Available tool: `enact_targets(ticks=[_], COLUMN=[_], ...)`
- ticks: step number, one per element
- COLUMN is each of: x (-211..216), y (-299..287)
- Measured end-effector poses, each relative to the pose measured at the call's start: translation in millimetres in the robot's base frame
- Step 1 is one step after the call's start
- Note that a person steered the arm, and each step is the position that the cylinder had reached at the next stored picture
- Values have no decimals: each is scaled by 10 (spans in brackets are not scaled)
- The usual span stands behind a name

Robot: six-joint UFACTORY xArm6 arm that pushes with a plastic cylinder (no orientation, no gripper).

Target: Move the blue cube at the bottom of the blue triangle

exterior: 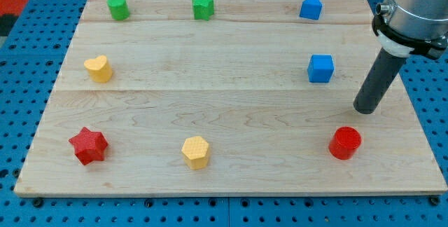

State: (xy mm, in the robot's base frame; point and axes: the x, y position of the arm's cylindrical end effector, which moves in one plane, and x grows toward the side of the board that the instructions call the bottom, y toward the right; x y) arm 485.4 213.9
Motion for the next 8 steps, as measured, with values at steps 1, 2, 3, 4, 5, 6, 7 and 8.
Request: enact_targets(ticks=[1, 2, 3, 4, 5, 6, 7, 8], x=[0, -3, -214, -166, -213, -691, -756, -974], y=[-3, 83, -162, -400, -671, -572, -324, -140])
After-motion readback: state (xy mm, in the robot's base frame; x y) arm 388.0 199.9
